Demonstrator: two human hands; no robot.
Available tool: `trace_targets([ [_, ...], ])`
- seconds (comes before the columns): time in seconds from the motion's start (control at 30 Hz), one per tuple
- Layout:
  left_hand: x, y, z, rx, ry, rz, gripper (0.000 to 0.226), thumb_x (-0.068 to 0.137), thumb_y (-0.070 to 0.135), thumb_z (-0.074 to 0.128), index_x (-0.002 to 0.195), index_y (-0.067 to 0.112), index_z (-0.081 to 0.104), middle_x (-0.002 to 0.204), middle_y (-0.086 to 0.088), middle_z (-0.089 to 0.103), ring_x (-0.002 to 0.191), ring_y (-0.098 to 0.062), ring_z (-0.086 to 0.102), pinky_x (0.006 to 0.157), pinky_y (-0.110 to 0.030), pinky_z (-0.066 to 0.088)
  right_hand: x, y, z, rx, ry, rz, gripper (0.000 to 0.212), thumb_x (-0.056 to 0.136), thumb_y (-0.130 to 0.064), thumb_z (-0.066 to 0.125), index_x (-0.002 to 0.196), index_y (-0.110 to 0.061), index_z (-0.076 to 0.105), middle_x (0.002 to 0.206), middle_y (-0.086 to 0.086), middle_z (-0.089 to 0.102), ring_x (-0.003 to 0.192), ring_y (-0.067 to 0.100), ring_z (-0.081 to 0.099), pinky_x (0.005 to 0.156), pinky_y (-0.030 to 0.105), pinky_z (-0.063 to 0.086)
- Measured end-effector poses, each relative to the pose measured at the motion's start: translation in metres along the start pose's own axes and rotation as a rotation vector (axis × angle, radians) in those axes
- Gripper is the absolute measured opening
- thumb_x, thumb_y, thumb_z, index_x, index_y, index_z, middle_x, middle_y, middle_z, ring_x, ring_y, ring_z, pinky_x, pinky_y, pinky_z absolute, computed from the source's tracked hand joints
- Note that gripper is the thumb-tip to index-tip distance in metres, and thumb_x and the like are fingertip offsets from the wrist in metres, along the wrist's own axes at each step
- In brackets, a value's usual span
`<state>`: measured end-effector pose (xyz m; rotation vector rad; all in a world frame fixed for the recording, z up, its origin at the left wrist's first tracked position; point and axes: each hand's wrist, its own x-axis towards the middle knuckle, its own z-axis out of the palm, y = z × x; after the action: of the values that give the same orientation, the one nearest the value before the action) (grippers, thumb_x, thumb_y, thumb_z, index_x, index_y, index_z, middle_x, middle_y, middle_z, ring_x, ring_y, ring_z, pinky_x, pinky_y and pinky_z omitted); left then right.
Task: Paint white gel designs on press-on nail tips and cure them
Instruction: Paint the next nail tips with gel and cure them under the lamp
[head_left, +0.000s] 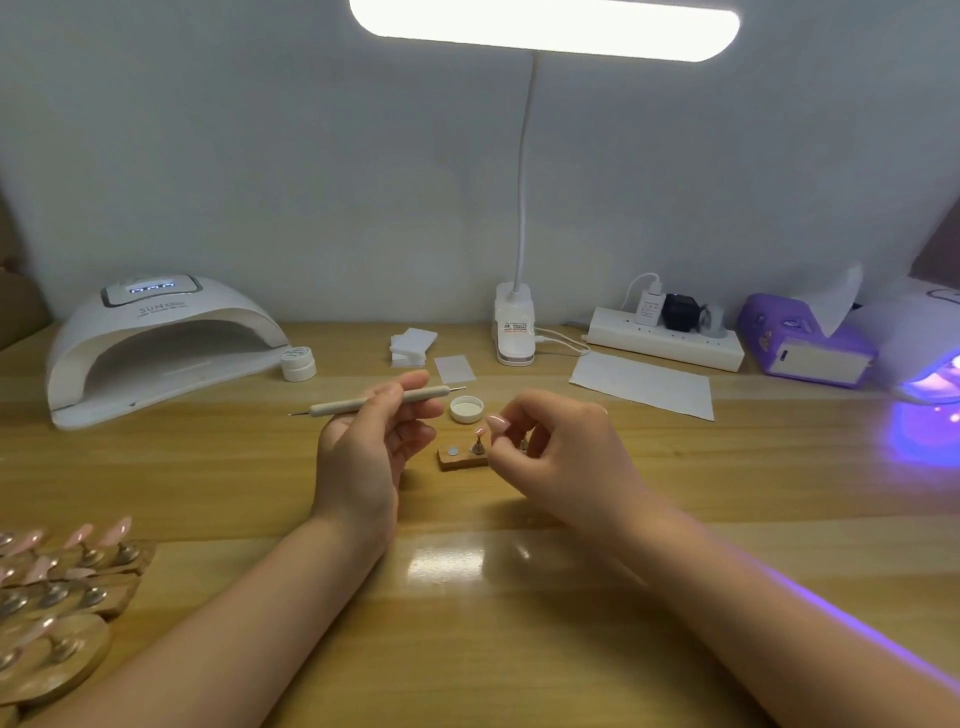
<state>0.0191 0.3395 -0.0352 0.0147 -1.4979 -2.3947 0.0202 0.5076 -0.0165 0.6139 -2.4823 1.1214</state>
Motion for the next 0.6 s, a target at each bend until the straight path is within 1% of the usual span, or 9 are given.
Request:
trace_targets([
  [0.13, -0.004, 0.0, 0.001, 0.052, -0.034, 0.008, 0.029, 0.098, 0.018, 0.045, 0.092, 0.011, 0.072, 0.075, -0.006, 0.068, 0.067, -0.013, 0.06, 0.069, -0.031, 0.051, -0.003, 0.007, 0.007, -0.057, -0.033, -0.009, 0.005, 0.084, -0.026, 0.066, 0.081, -0.022, 0.066, 0.072, -0.015, 0.062, 0.061, 0.001, 0.05, 0.06, 0.026, 0.046],
  [0.23, -0.005, 0.0, 0.001, 0.055, -0.052, -0.025, 0.033, 0.098, 0.018, 0.043, 0.087, 0.011, 0.073, 0.069, -0.006, 0.066, 0.062, -0.014, 0.059, 0.066, -0.033, 0.052, -0.006, 0.013, 0.006, -0.138, -0.007, -0.005, 0.005, 0.085, -0.028, 0.064, 0.08, -0.027, 0.062, 0.076, -0.016, 0.063, 0.06, -0.004, 0.049, 0.057, 0.026, 0.044],
  [0.33, -0.004, 0.0, 0.001, -0.003, -0.07, -0.092, 0.037, 0.097, 0.017, 0.042, 0.08, 0.01, 0.074, 0.065, -0.007, 0.063, 0.058, -0.013, 0.057, 0.068, -0.038, 0.055, -0.009, 0.018, 0.005, -0.215, 0.006, 0.011, 0.005, 0.085, -0.028, 0.063, 0.083, -0.024, 0.062, 0.079, -0.013, 0.065, 0.058, 0.001, 0.049, 0.056, 0.027, 0.045],
  [0.4, -0.002, 0.0, 0.001, -0.055, -0.091, -0.163, 0.037, 0.096, 0.016, 0.042, 0.08, 0.008, 0.074, 0.064, -0.007, 0.061, 0.057, -0.013, 0.057, 0.073, -0.044, 0.057, -0.009, 0.021, 0.005, -0.241, -0.002, 0.045, 0.005, 0.085, -0.029, 0.061, 0.084, -0.024, 0.062, 0.08, -0.011, 0.066, 0.063, 0.007, 0.052, 0.058, 0.029, 0.048],
  [0.47, -0.001, -0.001, 0.0, -0.092, -0.127, -0.237, 0.037, 0.095, 0.017, 0.042, 0.08, 0.009, 0.075, 0.065, -0.008, 0.061, 0.056, -0.013, 0.058, 0.075, -0.048, 0.058, -0.008, 0.024, 0.004, -0.244, -0.022, 0.089, 0.006, 0.084, -0.03, 0.061, 0.085, -0.024, 0.062, 0.081, -0.009, 0.067, 0.07, 0.013, 0.057, 0.062, 0.032, 0.052],
  [0.53, -0.001, -0.001, -0.001, -0.092, -0.162, -0.272, 0.038, 0.094, 0.019, 0.043, 0.079, 0.011, 0.077, 0.066, -0.007, 0.062, 0.057, -0.012, 0.059, 0.076, -0.051, 0.057, -0.007, 0.027, 0.003, -0.222, -0.029, 0.13, 0.006, 0.084, -0.03, 0.061, 0.086, -0.024, 0.062, 0.081, -0.007, 0.067, 0.072, 0.014, 0.06, 0.065, 0.034, 0.053],
  [0.6, -0.001, -0.002, -0.001, -0.086, -0.173, -0.281, 0.037, 0.094, 0.02, 0.043, 0.08, 0.012, 0.077, 0.067, -0.007, 0.062, 0.058, -0.012, 0.06, 0.078, -0.052, 0.056, -0.006, 0.031, 0.002, -0.197, -0.024, 0.149, 0.005, 0.085, -0.029, 0.061, 0.085, -0.025, 0.063, 0.081, -0.008, 0.067, 0.066, 0.011, 0.058, 0.064, 0.033, 0.053],
])
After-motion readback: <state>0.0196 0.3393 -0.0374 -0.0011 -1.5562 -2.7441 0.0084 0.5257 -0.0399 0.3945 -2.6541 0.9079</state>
